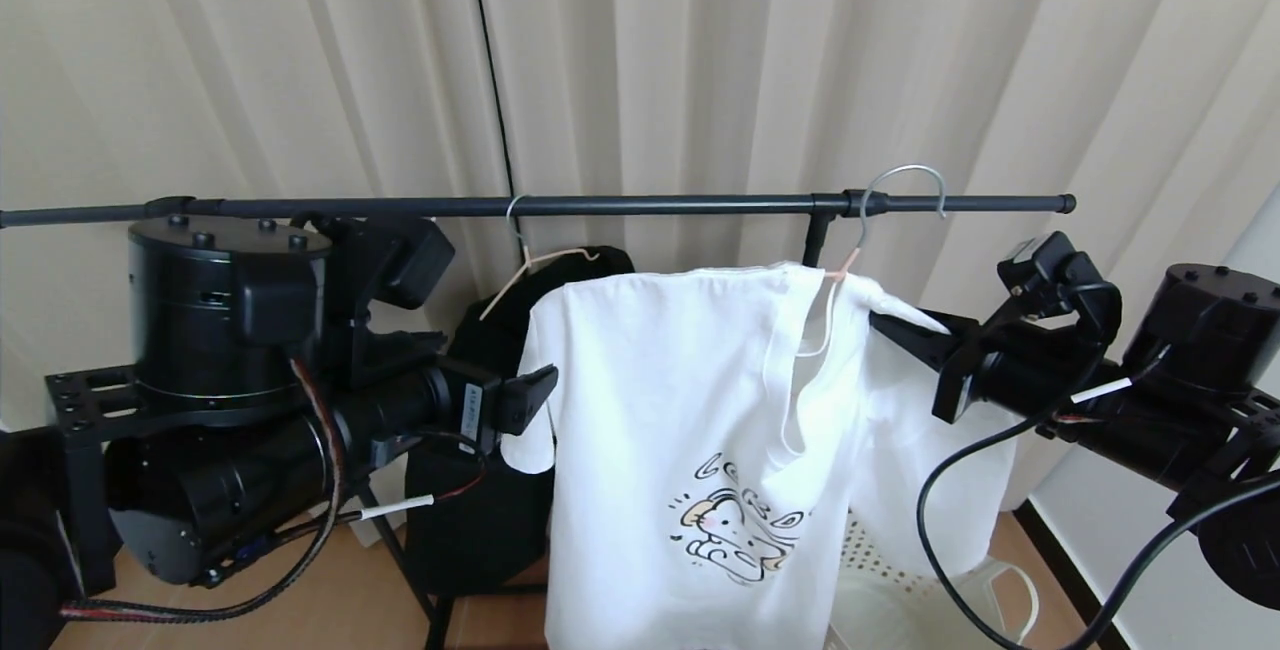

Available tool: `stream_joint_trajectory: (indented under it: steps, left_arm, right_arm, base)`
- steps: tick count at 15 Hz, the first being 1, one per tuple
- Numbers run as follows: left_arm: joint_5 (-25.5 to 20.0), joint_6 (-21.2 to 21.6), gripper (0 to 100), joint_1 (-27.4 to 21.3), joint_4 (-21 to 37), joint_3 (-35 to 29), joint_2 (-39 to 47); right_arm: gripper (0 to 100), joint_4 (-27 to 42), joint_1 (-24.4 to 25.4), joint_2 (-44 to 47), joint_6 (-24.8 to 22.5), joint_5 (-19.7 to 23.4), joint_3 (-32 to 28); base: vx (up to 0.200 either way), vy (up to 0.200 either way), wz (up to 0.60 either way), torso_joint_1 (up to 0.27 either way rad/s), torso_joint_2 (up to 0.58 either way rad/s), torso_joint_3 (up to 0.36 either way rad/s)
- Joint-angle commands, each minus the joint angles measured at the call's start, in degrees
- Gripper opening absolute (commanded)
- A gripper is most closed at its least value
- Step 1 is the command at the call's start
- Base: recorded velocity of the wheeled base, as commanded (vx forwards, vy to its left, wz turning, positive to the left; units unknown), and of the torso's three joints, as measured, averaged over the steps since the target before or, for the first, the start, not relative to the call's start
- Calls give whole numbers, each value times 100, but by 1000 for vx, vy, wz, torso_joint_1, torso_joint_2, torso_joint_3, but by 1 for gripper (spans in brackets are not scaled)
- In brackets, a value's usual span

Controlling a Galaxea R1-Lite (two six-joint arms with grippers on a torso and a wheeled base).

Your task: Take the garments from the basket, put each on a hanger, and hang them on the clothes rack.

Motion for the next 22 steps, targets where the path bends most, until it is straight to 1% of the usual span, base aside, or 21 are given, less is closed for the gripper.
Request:
stream_joint_trajectory:
  steps: [1,6,10,16,17,22]
  left_arm:
    - [16,-15,100,60,-247,102,430]
    - [34,-33,100,156,-502,94,808]
    - [43,-7,100,403,-880,50,1151]
    - [34,2,100,649,-906,6,1309]
    - [34,-7,0,649,-906,6,1335]
    - [34,-24,0,649,-967,41,1344]
  right_arm:
    - [0,-2,6,-64,-2,7,17]
    - [0,-2,6,-187,-2,7,34]
    - [0,7,14,-293,-2,7,70]
    - [0,-2,6,-310,-2,7,61]
    - [0,-2,14,-301,-2,7,61]
    - [0,7,14,-275,-2,7,52]
  base:
    - [0,0,0,0,0,0]
    - [0,0,0,0,0,0]
    - [0,0,0,0,0,0]
    - [0,0,0,0,0,0]
    - [0,0,0,0,0,0]
    - [0,0,0,0,0,0]
